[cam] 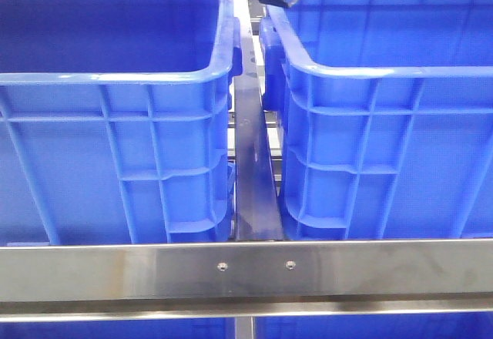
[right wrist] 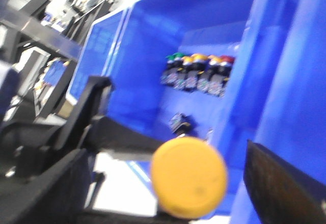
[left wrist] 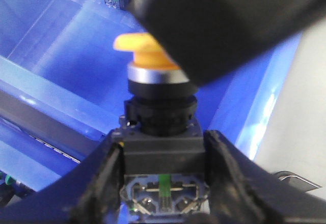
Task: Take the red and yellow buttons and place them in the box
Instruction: 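Grasp the yellow cap with the right gripper, release the left gripper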
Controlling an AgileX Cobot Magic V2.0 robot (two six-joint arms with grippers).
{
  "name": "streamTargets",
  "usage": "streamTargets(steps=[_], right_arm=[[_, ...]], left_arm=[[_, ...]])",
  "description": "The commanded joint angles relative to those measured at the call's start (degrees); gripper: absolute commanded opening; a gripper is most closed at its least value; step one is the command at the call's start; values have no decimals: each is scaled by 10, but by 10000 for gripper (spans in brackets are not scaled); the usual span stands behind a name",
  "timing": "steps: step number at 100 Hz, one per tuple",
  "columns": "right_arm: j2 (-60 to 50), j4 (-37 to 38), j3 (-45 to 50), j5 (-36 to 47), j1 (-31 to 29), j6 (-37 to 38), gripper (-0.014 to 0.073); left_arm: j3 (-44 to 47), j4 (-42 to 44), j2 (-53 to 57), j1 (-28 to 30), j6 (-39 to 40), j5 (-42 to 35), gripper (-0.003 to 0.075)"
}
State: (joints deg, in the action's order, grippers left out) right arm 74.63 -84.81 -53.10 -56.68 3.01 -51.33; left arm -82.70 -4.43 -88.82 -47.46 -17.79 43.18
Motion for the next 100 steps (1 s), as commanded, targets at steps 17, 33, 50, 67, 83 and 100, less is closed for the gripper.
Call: streamTargets(steps=[17,33,50,67,83,100], right_arm=[[-19,-29,-18,-35,-1,-2,633],[-19,-28,-18,-39,-1,-2,505],[-19,-28,-18,-39,-1,-2,255],[-19,-28,-18,-38,-1,-2,236],[-19,-29,-21,-30,-1,-2,236],[-19,-10,-59,16,-29,-30,236]], left_arm=[[-18,-10,21,-4,0,-39,119],[-18,-10,21,-4,0,-39,120],[-18,-10,21,-4,0,-35,139],[-18,-10,21,-4,0,-20,456],[-18,-5,21,-4,0,-7,718],[-18,-3,21,-4,0,7,678]])
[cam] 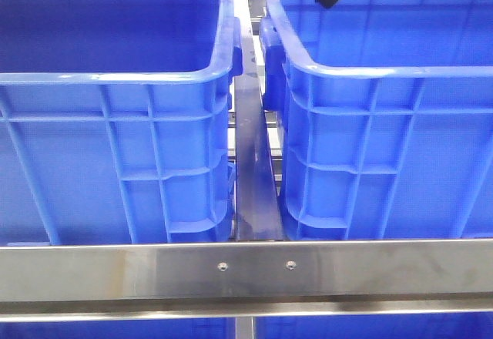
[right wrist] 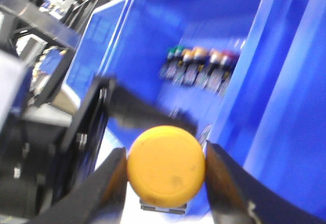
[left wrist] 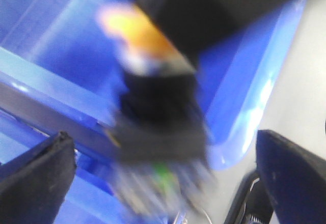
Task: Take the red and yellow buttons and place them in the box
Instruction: 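Grasp the yellow cap with the right gripper, release the left gripper, then lower the yellow button into the bin and open the right gripper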
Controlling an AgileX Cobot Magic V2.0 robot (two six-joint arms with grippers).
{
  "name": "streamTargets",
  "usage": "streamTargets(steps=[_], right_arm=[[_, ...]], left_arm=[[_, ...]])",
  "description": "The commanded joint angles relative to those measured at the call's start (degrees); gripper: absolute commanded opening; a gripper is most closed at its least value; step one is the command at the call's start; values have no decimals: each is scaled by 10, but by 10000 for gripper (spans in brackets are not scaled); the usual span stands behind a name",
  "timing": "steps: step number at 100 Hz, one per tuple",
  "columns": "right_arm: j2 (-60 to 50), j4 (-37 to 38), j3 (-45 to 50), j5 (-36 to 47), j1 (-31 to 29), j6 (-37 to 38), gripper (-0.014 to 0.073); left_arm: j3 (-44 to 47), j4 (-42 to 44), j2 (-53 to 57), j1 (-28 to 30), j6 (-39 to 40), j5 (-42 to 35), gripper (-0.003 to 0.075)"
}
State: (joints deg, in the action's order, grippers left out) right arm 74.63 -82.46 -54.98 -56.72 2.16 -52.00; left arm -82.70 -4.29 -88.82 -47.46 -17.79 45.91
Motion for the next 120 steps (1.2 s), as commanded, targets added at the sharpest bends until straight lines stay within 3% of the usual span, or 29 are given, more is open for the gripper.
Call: streamTargets(steps=[1,28,47,76,86,120], right_arm=[[-19,-29,-45,22,-25,-25,236],[-19,91,-85,169,-90,-28,236],[-2,173,-85,308,-95,-45,236],[83,175,-85,465,-94,-171,236],[125,173,-87,510,-94,-178,236],[229,173,-161,519,-94,-177,236]], left_arm=[[-18,-4,21,-4,0,-21,678],[-18,-4,21,-4,0,-24,678],[-18,-4,21,-4,0,-25,671],[-18,-3,20,-4,0,-35,671],[-18,-2,20,-4,0,-47,671],[-18,4,20,-4,0,-57,671]])
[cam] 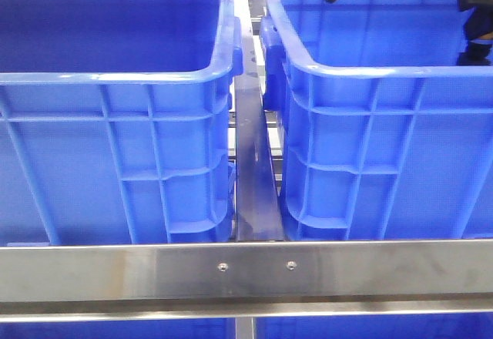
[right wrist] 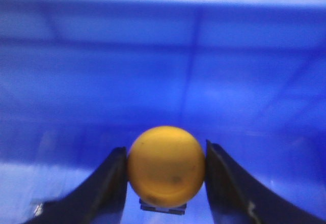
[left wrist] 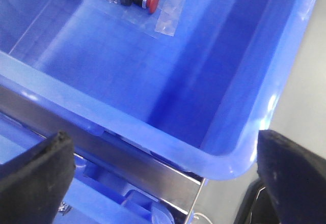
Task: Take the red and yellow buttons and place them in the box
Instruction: 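Lower the yellow button into the bin and open the right gripper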
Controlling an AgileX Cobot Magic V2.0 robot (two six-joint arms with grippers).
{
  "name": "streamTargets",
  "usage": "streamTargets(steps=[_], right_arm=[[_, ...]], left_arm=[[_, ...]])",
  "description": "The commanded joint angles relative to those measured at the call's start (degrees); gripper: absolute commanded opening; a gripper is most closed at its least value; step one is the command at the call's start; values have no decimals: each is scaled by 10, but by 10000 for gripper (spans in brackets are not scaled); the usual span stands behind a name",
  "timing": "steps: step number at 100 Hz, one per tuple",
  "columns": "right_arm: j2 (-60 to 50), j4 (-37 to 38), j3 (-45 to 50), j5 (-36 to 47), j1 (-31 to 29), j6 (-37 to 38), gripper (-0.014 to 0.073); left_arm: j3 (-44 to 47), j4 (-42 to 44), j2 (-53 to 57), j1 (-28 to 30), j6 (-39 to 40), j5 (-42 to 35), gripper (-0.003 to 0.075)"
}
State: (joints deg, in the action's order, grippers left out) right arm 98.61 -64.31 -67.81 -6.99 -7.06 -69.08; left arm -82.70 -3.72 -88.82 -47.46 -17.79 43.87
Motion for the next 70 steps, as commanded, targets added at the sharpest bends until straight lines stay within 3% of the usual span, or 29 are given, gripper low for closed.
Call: streamTargets(steps=[1,56,63,70], right_arm=[[-8,-8,-35,21,-2,-6,236],[38,-13,-46,13,-1,-6,239],[38,-13,-46,10,-1,-6,283],[38,-13,-46,-1,-1,-6,382]], left_arm=[[-18,-2,20,-4,0,-36,671],[-18,2,20,-4,0,-42,671],[-18,2,20,-4,0,-42,671],[-18,2,20,-4,0,-44,671]])
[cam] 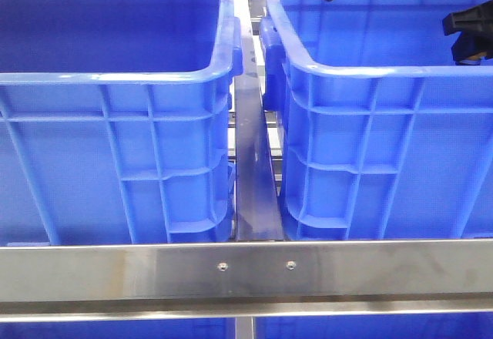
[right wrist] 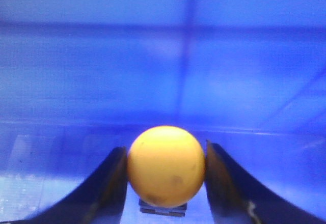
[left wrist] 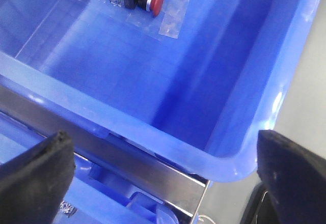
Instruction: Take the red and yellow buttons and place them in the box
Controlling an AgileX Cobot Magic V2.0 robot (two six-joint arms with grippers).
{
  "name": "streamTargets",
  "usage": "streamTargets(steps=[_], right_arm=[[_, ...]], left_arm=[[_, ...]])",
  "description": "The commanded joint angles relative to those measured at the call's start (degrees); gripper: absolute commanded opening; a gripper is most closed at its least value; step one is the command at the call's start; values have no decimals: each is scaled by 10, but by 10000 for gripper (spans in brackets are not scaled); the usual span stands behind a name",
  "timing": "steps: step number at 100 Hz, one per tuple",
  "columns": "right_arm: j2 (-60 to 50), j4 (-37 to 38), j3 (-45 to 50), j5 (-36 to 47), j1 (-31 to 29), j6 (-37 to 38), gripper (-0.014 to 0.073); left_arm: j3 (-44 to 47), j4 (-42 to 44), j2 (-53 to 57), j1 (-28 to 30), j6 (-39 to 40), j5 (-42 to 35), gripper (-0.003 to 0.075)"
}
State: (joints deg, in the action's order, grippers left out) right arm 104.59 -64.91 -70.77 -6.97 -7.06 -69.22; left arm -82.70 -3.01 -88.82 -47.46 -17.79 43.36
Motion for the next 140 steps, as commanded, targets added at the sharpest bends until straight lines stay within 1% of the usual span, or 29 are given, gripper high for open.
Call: streamTargets(steps=[1,8,13,31,45,63,68,69,70,75,80,82,87,89,94,95,101,119,140], right_arm=[[-22,-7,-16,-3,-1,-5,404],[-22,-7,-16,-9,-1,-5,491],[-22,-7,-16,-12,-1,-5,518],[-36,-7,-16,-11,-1,-5,519],[-68,-7,-15,-14,-4,-5,519],[-139,-7,4,-68,-10,-5,509],[-162,-7,16,-79,-10,-5,474],[-168,-7,20,-82,-10,-5,449],[-171,-7,20,-83,-10,-5,449],[-192,-7,33,-88,-10,-4,371],[-215,-7,47,-90,-10,-4,253],[-224,-7,54,-90,-10,-4,220],[-248,-7,71,-90,-10,-4,88],[-258,-7,79,-90,-10,-4,56],[-280,-7,96,-90,-10,-4,-64],[-287,-7,101,-89,-10,-4,-74],[-312,-7,122,-89,-10,-3,-57],[-399,-11,193,-86,-10,-4,-58],[-526,-25,297,-53,-10,-4,-58]], left_arm=[[-18,-4,20,-4,0,-38,671],[-18,-2,20,-4,0,-38,671],[-18,-2,20,-4,0,-38,671],[-18,-2,20,-4,0,-38,671],[-18,-2,20,-4,0,-40,671],[-18,-2,20,-4,0,-40,671],[-18,-2,20,-4,0,-40,671],[-18,-2,20,-4,0,-40,671],[-18,-2,20,-4,0,-40,671],[-18,-2,20,-4,0,-40,671],[-18,-2,20,-4,0,-40,671],[-18,-2,20,-4,0,-40,671],[-18,-2,20,-4,0,-40,671],[-18,-2,20,-4,0,-40,671],[-18,-2,20,-4,0,-40,671],[-18,-2,20,-4,0,-40,671],[-18,-2,20,-4,0,-41,671],[-18,-2,20,-4,1,-49,671],[-18,-2,20,-4,1,-67,671]])
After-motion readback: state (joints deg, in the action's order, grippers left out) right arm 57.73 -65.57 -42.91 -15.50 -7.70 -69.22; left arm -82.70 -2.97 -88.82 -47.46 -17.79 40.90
